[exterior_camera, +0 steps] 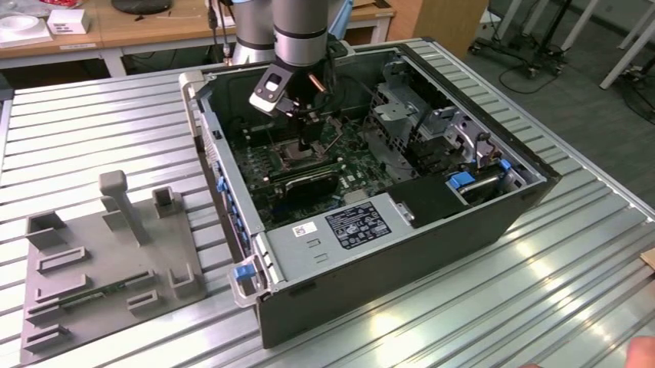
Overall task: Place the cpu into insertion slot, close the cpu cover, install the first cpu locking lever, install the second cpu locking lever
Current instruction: 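Place the cpu into insertion slot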
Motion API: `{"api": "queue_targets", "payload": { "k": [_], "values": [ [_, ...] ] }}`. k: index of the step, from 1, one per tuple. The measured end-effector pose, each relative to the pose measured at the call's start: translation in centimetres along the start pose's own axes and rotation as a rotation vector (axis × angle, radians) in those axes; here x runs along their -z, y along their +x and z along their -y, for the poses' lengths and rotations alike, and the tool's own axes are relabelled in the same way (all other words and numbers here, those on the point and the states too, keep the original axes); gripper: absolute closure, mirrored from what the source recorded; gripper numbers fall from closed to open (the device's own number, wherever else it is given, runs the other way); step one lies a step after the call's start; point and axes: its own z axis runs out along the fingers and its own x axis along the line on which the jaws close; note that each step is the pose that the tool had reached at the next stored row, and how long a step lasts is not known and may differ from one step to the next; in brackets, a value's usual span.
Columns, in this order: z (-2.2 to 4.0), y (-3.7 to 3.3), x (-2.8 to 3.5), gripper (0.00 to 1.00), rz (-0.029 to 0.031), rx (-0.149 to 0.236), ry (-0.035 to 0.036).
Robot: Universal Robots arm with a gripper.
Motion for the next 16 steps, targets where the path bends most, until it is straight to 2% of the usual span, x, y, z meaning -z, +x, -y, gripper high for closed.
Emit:
{"api": "queue_targets", "payload": {
  "k": [5,6,7,10,13,16],
  "values": [
    [0.00,0.00,0.02,0.40,0.0000,0.000,0.0000],
    [0.00,0.00,0.03,0.47,0.0000,0.000,0.0000],
    [0.00,0.00,0.04,0.47,0.0000,0.000,0.0000],
    [0.00,0.00,0.05,0.64,0.0000,0.000,0.0000],
    [0.00,0.00,0.07,0.70,0.0000,0.000,0.0000],
    [0.00,0.00,0.08,0.88,0.0000,0.000,0.0000]
  ]
}}
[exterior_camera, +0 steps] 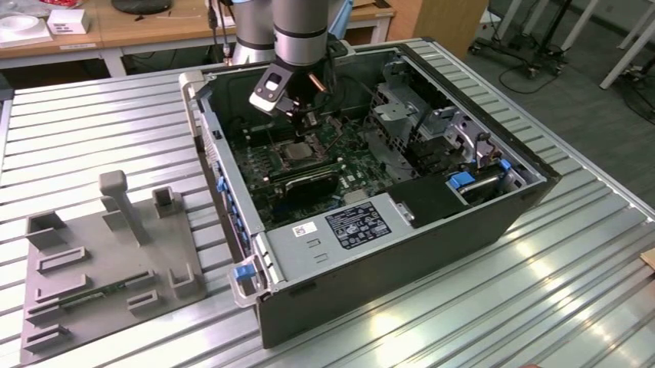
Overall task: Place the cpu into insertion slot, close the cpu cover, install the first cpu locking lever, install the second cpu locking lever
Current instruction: 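Place the cpu into insertion slot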
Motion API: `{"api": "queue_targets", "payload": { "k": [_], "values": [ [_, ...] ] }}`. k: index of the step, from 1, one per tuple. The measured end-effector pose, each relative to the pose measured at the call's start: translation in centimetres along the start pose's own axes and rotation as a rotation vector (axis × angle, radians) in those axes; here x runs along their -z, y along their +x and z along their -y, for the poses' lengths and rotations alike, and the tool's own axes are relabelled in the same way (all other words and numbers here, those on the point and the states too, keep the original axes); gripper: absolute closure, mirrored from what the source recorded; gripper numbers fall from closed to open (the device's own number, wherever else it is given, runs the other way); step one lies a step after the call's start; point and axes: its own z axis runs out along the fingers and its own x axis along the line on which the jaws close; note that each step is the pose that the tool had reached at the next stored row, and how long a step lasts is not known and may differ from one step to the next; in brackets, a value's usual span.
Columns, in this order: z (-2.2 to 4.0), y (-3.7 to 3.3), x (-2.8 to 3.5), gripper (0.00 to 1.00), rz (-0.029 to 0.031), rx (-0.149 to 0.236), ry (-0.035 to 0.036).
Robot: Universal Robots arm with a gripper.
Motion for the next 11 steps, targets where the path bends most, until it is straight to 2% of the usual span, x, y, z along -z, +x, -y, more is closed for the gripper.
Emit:
{"api": "queue_targets", "payload": {
  "k": [11],
  "values": [
    [0.00,0.00,0.05,0.89,0.0001,0.000,0.0001]
  ]
}}
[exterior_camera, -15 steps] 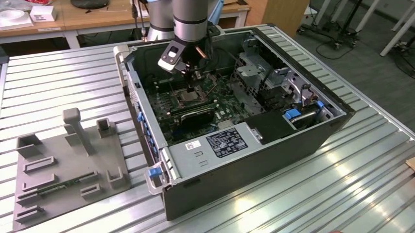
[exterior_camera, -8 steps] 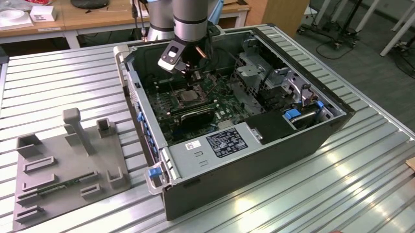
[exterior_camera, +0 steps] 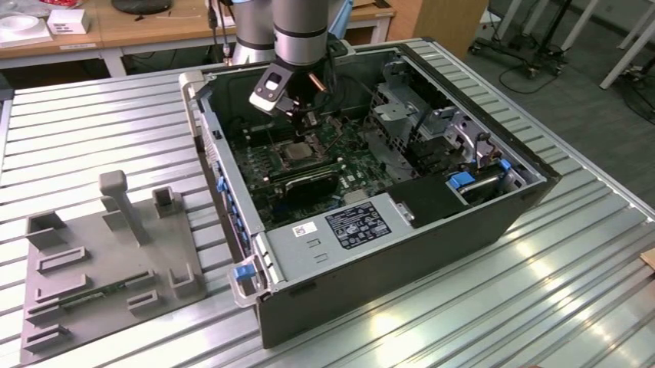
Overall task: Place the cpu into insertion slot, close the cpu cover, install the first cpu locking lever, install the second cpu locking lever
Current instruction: 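Place the cpu into insertion slot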
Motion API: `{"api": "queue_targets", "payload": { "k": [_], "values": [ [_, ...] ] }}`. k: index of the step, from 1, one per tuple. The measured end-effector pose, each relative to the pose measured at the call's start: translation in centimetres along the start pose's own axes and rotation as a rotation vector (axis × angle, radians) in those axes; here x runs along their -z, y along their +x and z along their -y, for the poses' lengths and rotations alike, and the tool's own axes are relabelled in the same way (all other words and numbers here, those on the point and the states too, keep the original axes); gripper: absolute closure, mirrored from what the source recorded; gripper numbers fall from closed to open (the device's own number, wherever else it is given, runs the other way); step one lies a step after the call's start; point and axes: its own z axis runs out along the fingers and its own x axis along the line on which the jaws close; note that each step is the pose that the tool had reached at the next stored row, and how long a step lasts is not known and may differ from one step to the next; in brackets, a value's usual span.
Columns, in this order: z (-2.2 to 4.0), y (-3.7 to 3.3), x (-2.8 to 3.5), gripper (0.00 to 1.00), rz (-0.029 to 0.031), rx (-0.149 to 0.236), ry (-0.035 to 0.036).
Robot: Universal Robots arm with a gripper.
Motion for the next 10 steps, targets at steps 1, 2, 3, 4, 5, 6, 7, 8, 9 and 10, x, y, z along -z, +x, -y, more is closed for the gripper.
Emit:
{"api": "queue_targets", "payload": {
  "k": [1,2,3,4,5,6,7,8,9,10],
  "values": [
    [0.00,0.00,-0.04,0.89,0.0000,0.000,0.0000],
    [0.01,0.00,-0.12,0.89,0.0000,0.000,0.0000],
    [0.01,-0.01,-0.24,0.89,0.0000,0.000,0.0000],
    [0.02,-0.01,-0.39,0.89,0.0000,0.000,0.0000],
    [0.03,-0.01,-0.55,0.89,-0.0001,0.000,-0.0001],
    [0.04,-0.01,-0.73,0.89,-0.0002,0.000,-0.0001],
    [0.05,-0.02,-0.89,0.89,0.0000,0.000,0.0000],
    [0.06,-0.02,-1.03,0.89,-0.0001,0.000,-0.0001],
    [0.06,-0.02,-1.13,0.89,-0.0001,0.000,0.0000],
    [0.07,-0.02,-1.20,0.89,-0.0001,0.000,-0.0001]
  ]
}}
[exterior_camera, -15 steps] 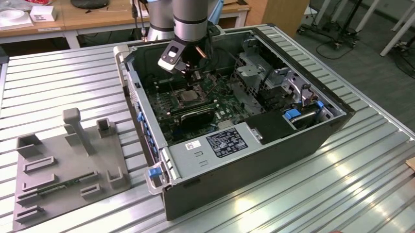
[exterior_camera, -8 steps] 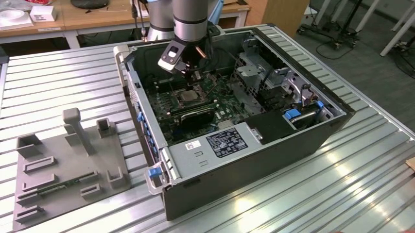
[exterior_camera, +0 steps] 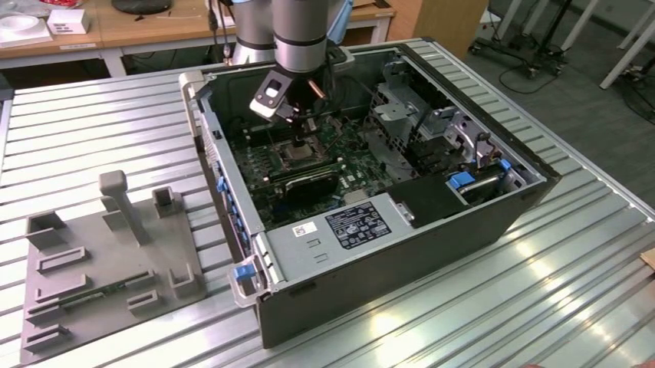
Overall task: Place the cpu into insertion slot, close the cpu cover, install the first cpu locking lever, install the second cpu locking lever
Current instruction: 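Place the cpu into insertion slot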
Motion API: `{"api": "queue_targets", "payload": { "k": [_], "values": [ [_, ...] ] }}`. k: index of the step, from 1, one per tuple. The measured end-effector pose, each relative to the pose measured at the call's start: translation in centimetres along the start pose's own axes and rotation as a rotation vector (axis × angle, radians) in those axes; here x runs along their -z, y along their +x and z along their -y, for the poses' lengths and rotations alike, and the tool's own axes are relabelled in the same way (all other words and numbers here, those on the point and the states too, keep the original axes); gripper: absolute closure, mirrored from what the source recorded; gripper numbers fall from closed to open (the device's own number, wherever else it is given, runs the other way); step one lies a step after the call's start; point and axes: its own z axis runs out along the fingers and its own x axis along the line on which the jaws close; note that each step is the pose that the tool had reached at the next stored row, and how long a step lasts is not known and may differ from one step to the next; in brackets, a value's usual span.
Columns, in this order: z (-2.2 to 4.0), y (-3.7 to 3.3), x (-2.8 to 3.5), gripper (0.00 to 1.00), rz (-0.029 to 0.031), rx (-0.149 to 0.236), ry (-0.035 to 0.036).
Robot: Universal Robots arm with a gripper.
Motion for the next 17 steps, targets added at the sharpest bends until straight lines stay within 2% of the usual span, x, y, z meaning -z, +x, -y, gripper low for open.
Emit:
{"api": "queue_targets", "payload": {
  "k": [12,17],
  "values": [
    [-0.11,0.00,-0.16,0.89,0.0000,0.000,0.0000],
    [-0.08,-0.01,-0.60,0.89,0.0000,0.000,0.0000]
  ]
}}
